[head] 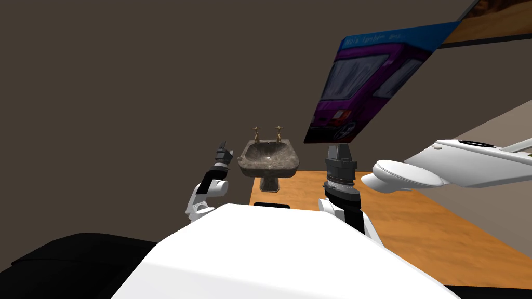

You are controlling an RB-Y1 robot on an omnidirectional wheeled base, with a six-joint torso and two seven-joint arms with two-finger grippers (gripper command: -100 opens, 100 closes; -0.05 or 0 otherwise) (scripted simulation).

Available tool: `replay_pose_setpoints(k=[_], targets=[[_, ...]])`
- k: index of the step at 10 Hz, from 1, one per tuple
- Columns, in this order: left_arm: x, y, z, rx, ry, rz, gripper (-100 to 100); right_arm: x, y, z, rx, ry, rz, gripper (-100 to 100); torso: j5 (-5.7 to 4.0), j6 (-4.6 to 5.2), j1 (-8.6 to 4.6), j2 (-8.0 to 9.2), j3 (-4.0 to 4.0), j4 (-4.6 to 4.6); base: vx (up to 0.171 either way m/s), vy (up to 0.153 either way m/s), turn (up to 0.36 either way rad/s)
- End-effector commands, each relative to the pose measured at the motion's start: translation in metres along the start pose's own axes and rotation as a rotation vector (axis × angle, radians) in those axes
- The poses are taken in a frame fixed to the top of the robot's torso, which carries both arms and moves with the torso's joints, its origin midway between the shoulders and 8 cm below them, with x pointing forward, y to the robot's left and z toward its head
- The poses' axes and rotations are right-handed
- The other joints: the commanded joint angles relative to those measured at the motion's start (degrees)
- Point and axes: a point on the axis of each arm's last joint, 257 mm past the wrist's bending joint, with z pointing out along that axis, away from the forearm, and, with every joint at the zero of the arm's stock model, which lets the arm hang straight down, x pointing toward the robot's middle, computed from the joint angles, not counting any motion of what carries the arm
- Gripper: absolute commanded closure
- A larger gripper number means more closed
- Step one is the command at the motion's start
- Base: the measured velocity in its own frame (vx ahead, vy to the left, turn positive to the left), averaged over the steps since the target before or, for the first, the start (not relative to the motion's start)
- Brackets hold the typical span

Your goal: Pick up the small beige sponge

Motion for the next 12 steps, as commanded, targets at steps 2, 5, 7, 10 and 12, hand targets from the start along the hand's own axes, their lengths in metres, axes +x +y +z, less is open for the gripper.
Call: replay_pose_setpoints(k=[2,5,7,10,12], targets=[[-0.002,0.004,0.006,-0.037,-0.001,0.008,-100,0.000,0.000,0.000,0.000,0.000,0.000,0,0.00,0.00,0.01,0.00,0.00,0.00,0.003,-0.003,-0.002],[-0.004,0.014,0.010,-0.096,-0.004,0.014,-100,0.000,0.000,0.000,0.000,0.000,0.000,0,0.00,0.00,0.01,-0.03,-0.02,0.00,0.010,-0.004,-0.003],[-0.006,0.015,0.013,-0.120,-0.005,0.018,-100,0.000,0.000,0.000,0.000,0.000,0.000,0,0.00,0.00,0.02,-0.02,-0.01,0.00,0.010,-0.002,-0.002],[-0.008,0.026,0.015,-0.179,-0.008,0.022,-100,0.000,0.000,0.000,0.000,0.000,0.000,0,0.00,0.00,0.01,-0.06,-0.04,-0.01,0.017,-0.004,-0.004],[-0.009,0.029,0.017,-0.211,-0.008,0.024,-100,0.000,0.000,0.000,0.000,0.000,0.000,0,0.00,0.00,0.02,-0.03,-0.02,-0.01,0.008,-0.001,-0.003]])
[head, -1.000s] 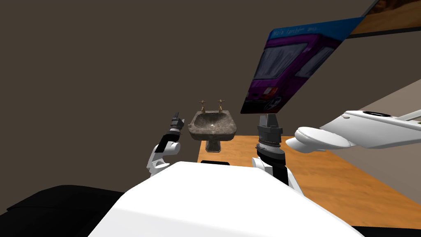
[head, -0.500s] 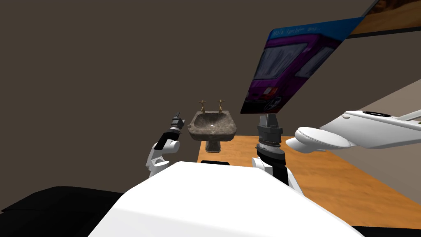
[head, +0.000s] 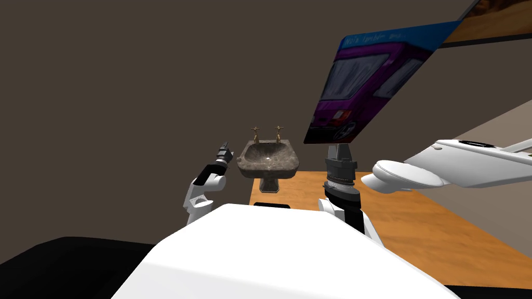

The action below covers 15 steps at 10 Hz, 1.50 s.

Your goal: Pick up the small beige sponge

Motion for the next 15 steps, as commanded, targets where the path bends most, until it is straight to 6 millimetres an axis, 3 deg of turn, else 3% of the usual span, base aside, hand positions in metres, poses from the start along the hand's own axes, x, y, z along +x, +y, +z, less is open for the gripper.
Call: replay_pose_setpoints(k=[1,15], targets=[[-0.001,0.009,0.001,-0.042,-0.002,0.001,-100,0.000,0.000,0.000,0.000,0.000,0.000,0,0.00,0.00,0.00,0.00,0.00,0.00,0.015,0.001,-0.004],[-0.004,0.047,0.001,-0.288,-0.003,0.001,-100,0.000,0.000,0.000,0.000,0.000,0.000,0,0.00,-0.01,0.00,-0.01,-0.01,-0.01,0.017,0.001,-0.004]])
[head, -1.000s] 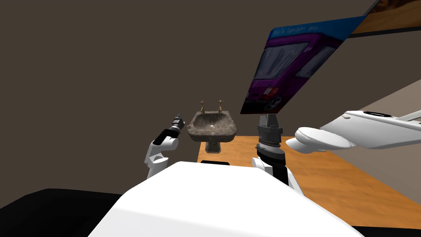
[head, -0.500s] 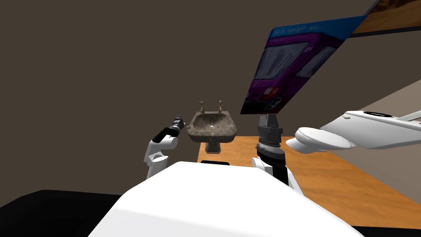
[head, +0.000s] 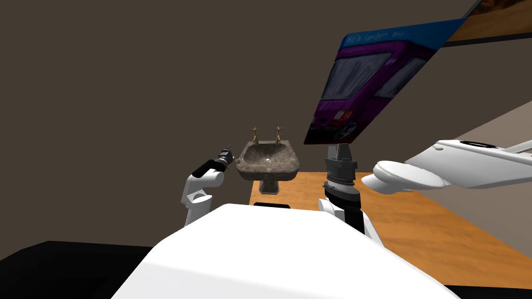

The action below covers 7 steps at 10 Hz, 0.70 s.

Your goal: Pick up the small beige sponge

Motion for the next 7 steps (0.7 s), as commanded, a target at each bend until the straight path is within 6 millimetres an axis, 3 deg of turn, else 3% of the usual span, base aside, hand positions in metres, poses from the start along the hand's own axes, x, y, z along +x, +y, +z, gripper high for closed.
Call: replay_pose_setpoints(k=[1,7], targets=[[0.000,0.009,0.000,-0.041,0.000,0.000,-100,0.000,0.000,0.000,0.000,0.000,0.000,0,0.00,0.00,0.00,0.00,0.00,0.00,0.025,0.003,-0.007],[0.000,0.027,-0.002,-0.150,0.003,-0.003,-100,0.000,0.000,0.000,0.000,0.000,0.000,0,0.00,0.00,0.01,0.00,0.00,0.00,0.020,0.005,-0.004]])
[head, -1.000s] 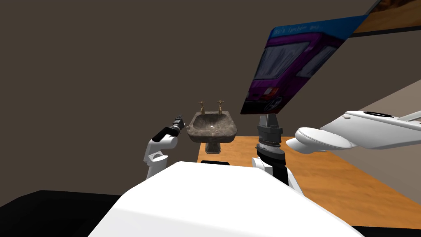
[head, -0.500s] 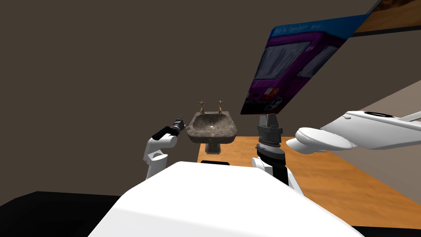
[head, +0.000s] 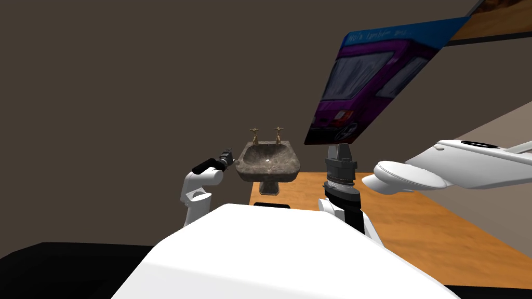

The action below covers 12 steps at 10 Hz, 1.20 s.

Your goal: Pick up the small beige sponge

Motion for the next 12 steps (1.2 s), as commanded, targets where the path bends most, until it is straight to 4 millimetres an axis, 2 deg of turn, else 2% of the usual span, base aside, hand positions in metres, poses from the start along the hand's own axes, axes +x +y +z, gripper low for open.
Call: replay_pose_setpoints(k=[1,12], targets=[[0.001,0.006,-0.001,-0.026,-0.001,0.000,-100,0.000,0.000,0.000,0.000,0.000,0.000,0,0.00,0.00,0.00,0.00,0.00,0.00,0.010,0.003,0.001],[0.004,0.043,-0.011,-0.234,0.011,-0.007,-100,0.000,0.000,0.000,0.000,0.000,0.000,0,0.00,0.00,0.01,-0.05,-0.03,-0.01,0.024,0.007,-0.005]])
